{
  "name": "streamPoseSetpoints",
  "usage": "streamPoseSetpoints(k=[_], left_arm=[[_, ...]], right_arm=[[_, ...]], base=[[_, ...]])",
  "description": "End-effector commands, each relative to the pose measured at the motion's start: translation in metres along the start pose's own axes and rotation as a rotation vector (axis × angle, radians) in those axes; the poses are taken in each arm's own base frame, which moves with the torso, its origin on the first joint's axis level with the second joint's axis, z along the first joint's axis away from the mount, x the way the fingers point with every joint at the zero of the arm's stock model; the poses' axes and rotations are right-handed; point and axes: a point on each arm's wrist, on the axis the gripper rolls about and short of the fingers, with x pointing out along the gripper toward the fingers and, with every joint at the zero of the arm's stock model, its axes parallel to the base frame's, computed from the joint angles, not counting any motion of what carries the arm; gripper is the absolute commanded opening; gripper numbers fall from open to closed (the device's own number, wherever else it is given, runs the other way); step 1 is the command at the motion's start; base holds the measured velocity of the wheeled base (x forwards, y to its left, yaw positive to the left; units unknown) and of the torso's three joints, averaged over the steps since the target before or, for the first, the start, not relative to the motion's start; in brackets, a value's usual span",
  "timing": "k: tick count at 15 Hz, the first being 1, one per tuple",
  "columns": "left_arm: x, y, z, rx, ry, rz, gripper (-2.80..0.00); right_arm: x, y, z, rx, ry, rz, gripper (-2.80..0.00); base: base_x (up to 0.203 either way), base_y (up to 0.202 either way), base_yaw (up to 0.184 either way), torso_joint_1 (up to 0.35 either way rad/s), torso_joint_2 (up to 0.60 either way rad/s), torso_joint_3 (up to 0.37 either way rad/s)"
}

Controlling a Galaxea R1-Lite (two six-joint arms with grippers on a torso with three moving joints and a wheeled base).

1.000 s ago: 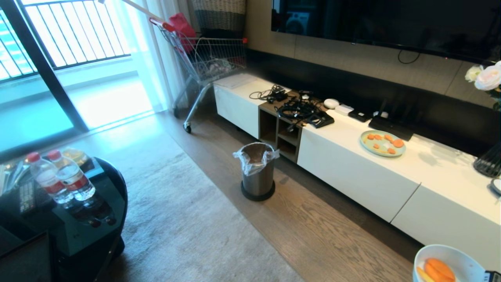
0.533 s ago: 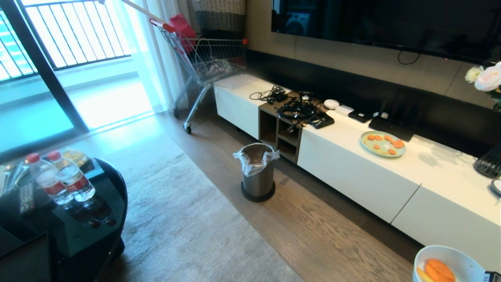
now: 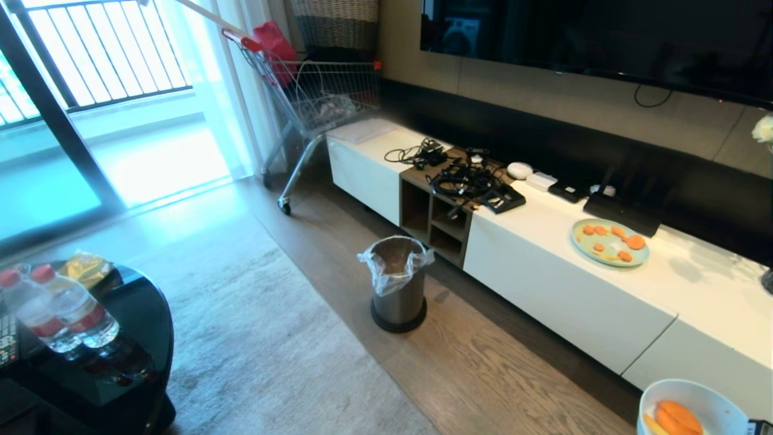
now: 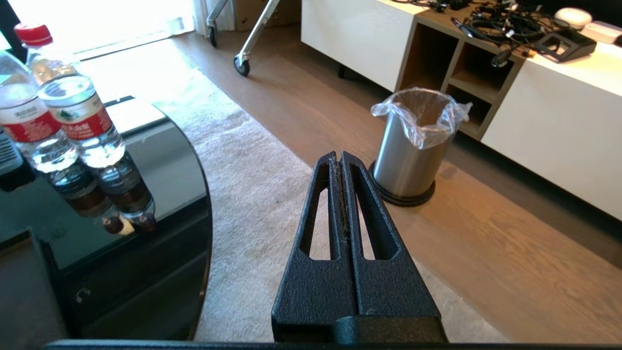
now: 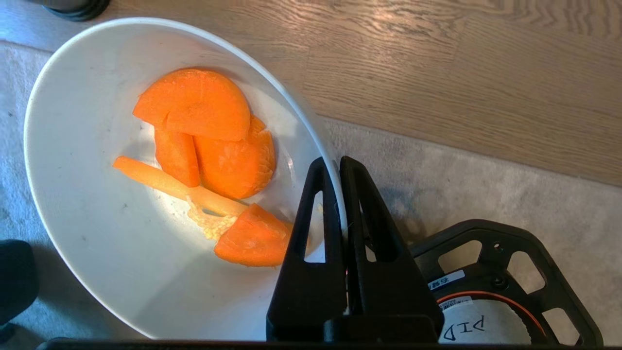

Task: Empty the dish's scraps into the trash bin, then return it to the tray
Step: Move the bowl over the trash can

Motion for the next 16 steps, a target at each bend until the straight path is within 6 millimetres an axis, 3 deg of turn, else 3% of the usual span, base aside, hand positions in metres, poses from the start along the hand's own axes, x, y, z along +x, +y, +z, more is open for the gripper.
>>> streamPoseSetpoints(k=[1, 7, 16], left_arm=[[0.0000, 0.0000, 0.0000, -0.001, -0.001, 0.000, -2.80], [0.0000, 0.0000, 0.0000, -0.001, -0.001, 0.000, -2.80], [0.0000, 0.0000, 0.0000, -0.001, -0.001, 0.000, -2.80]], right_arm=[[0.0001, 0.0000, -0.0001, 0.002, 0.001, -0.003, -2.80], [0.0000, 0.0003, 0.0003, 0.003, -0.001, -0.001, -2.80], [-0.0009, 0.0030, 0.0033, -0.040, -0.008, 0.006, -2.80]], base=[[0.187, 0.000, 0.001, -0.001, 0.00, 0.001], [0.177, 0.000, 0.001, 0.005, 0.00, 0.002], [0.000, 0.000, 0.000, 0.000, 0.00, 0.000]])
